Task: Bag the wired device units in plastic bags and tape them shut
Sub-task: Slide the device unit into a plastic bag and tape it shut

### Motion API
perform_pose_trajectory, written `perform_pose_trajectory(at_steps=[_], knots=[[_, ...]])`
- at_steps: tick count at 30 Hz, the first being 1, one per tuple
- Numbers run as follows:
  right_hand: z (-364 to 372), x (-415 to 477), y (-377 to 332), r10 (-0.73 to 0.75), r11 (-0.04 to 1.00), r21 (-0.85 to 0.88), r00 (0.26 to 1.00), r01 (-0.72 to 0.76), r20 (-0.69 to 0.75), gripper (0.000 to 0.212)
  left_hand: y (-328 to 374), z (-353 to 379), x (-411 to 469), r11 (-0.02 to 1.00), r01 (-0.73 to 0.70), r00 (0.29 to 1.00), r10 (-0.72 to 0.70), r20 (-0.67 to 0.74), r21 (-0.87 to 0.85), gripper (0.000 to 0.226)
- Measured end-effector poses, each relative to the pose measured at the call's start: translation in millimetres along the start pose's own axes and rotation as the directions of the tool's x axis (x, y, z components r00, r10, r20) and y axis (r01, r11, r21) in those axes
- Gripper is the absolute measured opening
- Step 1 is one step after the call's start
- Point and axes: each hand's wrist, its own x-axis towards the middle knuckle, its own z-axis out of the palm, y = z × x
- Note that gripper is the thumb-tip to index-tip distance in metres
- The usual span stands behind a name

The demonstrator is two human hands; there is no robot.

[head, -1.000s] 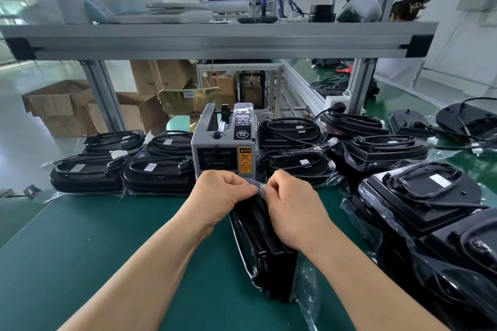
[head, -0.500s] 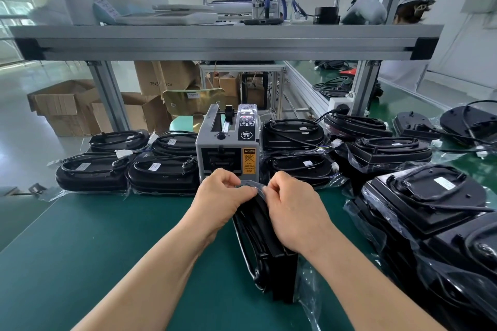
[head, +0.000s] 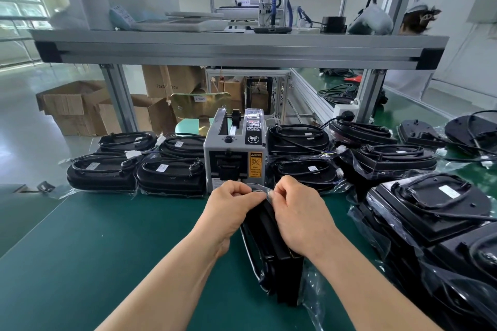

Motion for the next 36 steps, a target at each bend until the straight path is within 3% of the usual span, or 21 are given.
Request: perform_pose_trajectory(at_steps=[4,9,13,16,20,25,27,29,31,33,36], knots=[[-0.3,-2.1,-0.6,-0.04,0.999,0.036,0.999,0.04,0.004,0.028,-1.3,-0.4,-1.8,0.997,0.041,0.999,-0.043,-0.018,-0.068,0.015],[-6.1,-1.6,-6.3,-0.048,0.997,-0.049,0.988,0.056,0.145,0.063,6.8,2.4,-2.7,0.976,0.108,0.991,-0.12,-0.052,-0.191,0.013],[-9.0,-1.5,-14.2,-0.052,0.995,-0.076,0.977,0.069,0.207,0.058,12.3,-1.1,-1.4,0.972,0.148,0.986,-0.159,-0.044,-0.183,0.011],[-11.5,-1.7,-21.9,-0.07,0.989,-0.107,0.968,0.098,0.239,0.039,12.6,-3.3,-3.1,0.974,0.161,0.986,-0.166,-0.017,-0.162,0.013],[-7.7,-0.4,-25.4,-0.105,0.937,-0.295,0.957,0.186,0.271,0.019,0.8,-8.9,-8.9,0.99,0.098,0.993,-0.103,-0.05,-0.103,0.018],[-4.5,1.3,-10.4,-0.11,0.829,-0.495,0.944,0.26,0.312,0.042,-13.9,-26.4,-20.4,0.999,-0.014,0.99,0.019,-0.137,0.037,0.021],[-15.1,1.9,-5.5,-0.076,0.901,-0.384,0.944,0.202,0.32,0.038,-17.1,-32.9,-24.8,0.993,-0.025,0.99,0.04,-0.135,0.115,0.034],[-26.9,-1.5,-1.8,-0.061,0.98,-0.155,0.926,0.127,0.372,0.032,-22.8,-41.0,-28.5,0.982,-0.027,0.993,0.049,-0.11,0.187,0.054],[-36.3,-9.0,-0.4,-0.109,0.993,0.003,0.895,0.12,0.432,0.033,-26.0,-49.9,-34.6,0.98,-0.023,0.998,0.034,-0.054,0.197,0.075],[-40.8,-17.1,1.1,-0.152,0.988,0.095,0.866,0.122,0.475,0.039,-27.8,-59.6,-41.7,0.995,-0.004,0.999,0.001,0.036,0.1,0.086],[-40.9,-24.8,0.1,-0.228,0.965,0.23,0.84,0.127,0.492,0.037,-35.5,-74.6,-51.7,0.965,0.072,0.97,-0.009,0.242,-0.254,0.086]])
